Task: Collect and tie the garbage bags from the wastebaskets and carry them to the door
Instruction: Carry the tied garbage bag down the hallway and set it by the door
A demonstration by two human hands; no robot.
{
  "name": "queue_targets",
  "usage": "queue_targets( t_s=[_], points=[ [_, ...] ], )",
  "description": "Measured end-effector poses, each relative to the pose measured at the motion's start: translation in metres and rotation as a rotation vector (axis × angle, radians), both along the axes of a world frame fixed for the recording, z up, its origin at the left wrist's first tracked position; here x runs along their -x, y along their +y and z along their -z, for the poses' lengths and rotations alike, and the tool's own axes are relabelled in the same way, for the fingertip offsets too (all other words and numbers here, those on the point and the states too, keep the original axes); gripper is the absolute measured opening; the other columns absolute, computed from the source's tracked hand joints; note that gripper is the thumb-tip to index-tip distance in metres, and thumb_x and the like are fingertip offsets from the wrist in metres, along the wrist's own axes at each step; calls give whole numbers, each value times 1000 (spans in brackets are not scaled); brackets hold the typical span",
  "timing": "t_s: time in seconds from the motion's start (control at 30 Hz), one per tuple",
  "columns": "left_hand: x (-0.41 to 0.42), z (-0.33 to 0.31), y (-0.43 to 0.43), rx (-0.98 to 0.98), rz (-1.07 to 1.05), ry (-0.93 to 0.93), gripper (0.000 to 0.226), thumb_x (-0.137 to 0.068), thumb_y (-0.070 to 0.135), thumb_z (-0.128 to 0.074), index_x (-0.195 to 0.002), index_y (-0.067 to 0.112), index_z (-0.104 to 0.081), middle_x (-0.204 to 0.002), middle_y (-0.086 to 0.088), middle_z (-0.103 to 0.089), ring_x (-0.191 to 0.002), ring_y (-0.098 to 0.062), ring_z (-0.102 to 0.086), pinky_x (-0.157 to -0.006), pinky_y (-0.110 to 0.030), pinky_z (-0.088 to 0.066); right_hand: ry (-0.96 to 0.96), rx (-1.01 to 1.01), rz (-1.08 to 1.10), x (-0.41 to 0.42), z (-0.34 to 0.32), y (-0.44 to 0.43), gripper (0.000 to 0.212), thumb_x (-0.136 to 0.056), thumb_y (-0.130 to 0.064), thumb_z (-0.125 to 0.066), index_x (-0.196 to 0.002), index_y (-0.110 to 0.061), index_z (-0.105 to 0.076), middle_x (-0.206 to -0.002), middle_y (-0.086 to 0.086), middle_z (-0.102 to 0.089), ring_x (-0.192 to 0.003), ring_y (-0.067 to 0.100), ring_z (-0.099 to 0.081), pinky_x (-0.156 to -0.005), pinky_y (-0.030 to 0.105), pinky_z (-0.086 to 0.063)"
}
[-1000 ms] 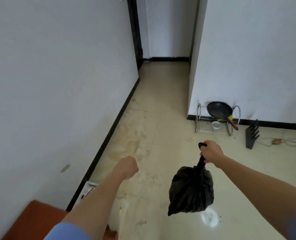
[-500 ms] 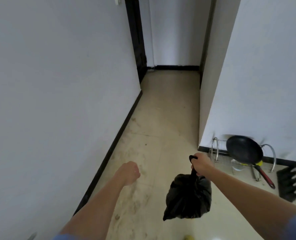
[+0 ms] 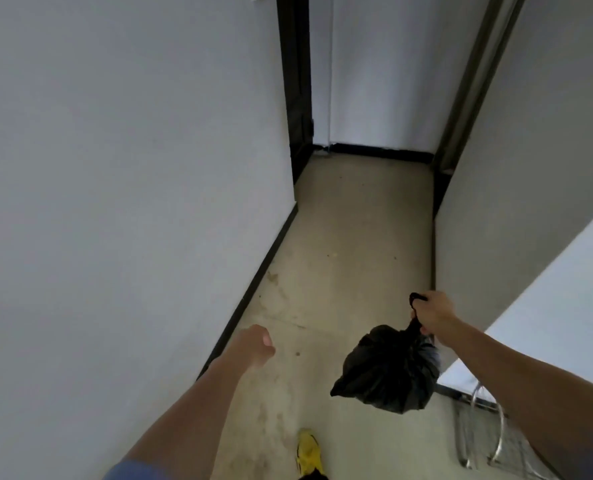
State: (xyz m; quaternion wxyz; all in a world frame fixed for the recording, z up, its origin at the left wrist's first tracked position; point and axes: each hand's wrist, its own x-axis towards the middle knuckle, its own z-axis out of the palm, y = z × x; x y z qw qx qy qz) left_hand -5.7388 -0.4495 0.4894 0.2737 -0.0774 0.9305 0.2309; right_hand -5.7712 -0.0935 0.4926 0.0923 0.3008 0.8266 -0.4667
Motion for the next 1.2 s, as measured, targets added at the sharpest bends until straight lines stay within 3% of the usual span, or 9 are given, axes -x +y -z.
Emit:
queue_targets(
  t_s=[0.1,0.23,0.43,0.57,0.7,0.9,1.2],
  points=[
    [100,-11,0,-4,54,-3,9,-86,28,-55,-93,23,-59,-103,2,-60,-97,-18,-61,-87,-32,-53,10,-16,45,84,-18,2,18,-94,-9,-51,-84,-2,-65,-73,15,-65,-64,29,-61,-51,30,-50],
    [227,-35,10,-23,124,41,3,-84,28,-57,-83,25,-57,-106,-2,-64,-100,-21,-61,-93,-38,-52,53,32,121,186,-40,3,24,-96,-9,-51,-73,-6,-60,-69,13,-63,-61,26,-59,-52,31,-50],
    [394,-32,47,-67,171,94,8,-89,24,-57,-93,18,-61,-108,-4,-64,-104,-22,-60,-93,-35,-50,39,51,59,346,-24,5,24,-96,-7,-50,-74,-9,-58,-69,12,-63,-63,26,-59,-49,31,-49],
    [495,-10,66,-78,56,53,18,-89,24,-57,-102,13,-64,-107,-5,-62,-98,-22,-62,-85,-32,-54,6,59,-5,462,10,12,20,-96,-8,-50,-79,-5,-61,-72,13,-65,-60,26,-59,-51,32,-51],
    [577,-3,75,-35,-29,-32,18,-87,20,-59,-100,9,-66,-101,-9,-65,-100,-27,-65,-89,-37,-55,-82,66,-43,557,27,16,20,-97,-10,-49,-83,-4,-62,-70,11,-64,-56,24,-59,-47,30,-52],
    [699,-2,85,-67,-137,-36,14,-87,26,-61,-96,16,-64,-102,-8,-66,-95,-26,-66,-88,-36,-55,-138,31,-163,721,24,20,19,-99,-13,-48,-93,-2,-62,-77,12,-66,-64,21,-60,-53,31,-56],
    [899,68,74,-74,-206,-107,16,-87,21,-57,-99,15,-66,-105,-6,-67,-98,-22,-64,-90,-34,-53,-182,15,-136,947,83,11,18,-99,-15,-50,-99,-2,-63,-83,14,-68,-69,23,-62,-55,30,-55]
  ],
)
